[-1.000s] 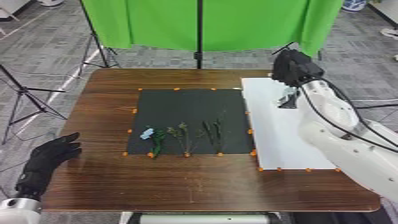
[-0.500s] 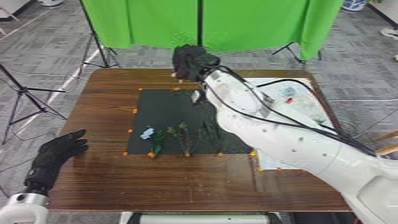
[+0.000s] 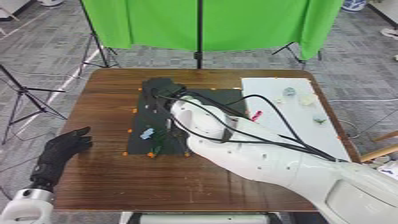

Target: Arrange flowers

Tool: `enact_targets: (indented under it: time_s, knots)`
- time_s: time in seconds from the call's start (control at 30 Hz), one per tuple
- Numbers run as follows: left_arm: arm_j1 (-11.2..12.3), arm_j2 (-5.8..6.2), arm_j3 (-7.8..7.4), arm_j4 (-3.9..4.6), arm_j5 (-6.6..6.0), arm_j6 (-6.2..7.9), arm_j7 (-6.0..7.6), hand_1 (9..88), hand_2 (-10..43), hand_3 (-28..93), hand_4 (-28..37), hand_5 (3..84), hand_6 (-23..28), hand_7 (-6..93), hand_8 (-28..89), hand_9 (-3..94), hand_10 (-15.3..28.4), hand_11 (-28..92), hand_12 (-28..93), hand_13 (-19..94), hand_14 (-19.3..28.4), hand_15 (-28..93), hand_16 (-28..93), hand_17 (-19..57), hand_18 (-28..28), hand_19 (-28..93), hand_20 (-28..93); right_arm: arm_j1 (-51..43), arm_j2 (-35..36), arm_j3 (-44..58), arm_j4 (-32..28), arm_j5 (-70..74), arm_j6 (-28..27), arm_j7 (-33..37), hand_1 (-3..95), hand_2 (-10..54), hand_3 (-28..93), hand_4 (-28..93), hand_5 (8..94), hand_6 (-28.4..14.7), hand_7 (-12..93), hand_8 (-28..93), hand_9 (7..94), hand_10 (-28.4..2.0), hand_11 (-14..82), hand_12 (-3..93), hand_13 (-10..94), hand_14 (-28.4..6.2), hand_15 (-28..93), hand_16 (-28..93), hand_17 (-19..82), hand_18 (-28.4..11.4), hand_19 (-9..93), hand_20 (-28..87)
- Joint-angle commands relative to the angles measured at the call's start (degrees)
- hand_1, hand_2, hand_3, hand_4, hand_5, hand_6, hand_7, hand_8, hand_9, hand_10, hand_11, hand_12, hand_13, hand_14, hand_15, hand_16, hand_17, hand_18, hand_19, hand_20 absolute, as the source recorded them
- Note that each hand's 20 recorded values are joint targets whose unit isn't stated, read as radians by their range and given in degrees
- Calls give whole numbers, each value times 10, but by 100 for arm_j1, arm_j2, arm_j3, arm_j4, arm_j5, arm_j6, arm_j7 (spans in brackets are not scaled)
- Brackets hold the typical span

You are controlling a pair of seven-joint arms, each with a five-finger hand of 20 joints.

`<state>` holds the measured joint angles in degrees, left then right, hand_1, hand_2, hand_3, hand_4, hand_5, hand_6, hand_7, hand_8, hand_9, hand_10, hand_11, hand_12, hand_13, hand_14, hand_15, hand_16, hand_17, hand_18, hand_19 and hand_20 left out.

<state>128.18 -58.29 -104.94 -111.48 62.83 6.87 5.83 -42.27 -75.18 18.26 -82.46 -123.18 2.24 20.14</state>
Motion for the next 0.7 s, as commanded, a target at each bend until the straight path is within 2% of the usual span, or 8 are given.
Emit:
enact_targets:
  time_s: [0.03, 0.3, 0.57, 0.7]
  knots:
    - [-92, 53, 128, 91, 13, -222, -114, 266, 126, 645, -268, 481, 41, 119, -64, 456, 147, 200, 105, 395, 189, 239, -27, 129, 145, 185, 221, 10, -149, -86, 229, -160, 135, 78, 593, -95, 597, -173, 762, 6, 305, 73, 899, -75, 124, 482, 868, -19, 629, 381, 602, -138, 932, 565]
    - [-148, 84, 141, 116, 29, -281, -132, 264, 125, 647, -267, 477, 41, 121, -64, 454, 146, 199, 105, 393, 189, 236, -27, 124, 144, 178, 216, -19, -167, -122, 309, -207, 110, 97, 561, -95, 594, -172, 746, 6, 296, 65, 884, -81, 132, 483, 857, -29, 633, 378, 591, -144, 932, 560]
    - [-163, 83, 141, 129, 29, -332, -145, 264, 121, 649, -264, 474, 42, 120, -63, 452, 145, 198, 106, 391, 187, 231, -25, 123, 144, 174, 213, -75, -174, -146, 315, -188, 8, 119, 508, -95, 588, -168, 721, 0, 252, 67, 836, -91, 241, 389, 851, -34, 634, 369, 583, -148, 932, 551]
    - [-151, 63, 132, 127, 29, -340, -108, 263, 118, 651, -264, 474, 42, 119, -64, 452, 146, 199, 106, 391, 187, 230, -24, 122, 144, 174, 214, -73, -185, -190, 310, -206, 18, 111, 498, -95, 586, -162, 717, 0, 243, 67, 828, -94, 254, 374, 850, -34, 632, 367, 582, -149, 932, 550]
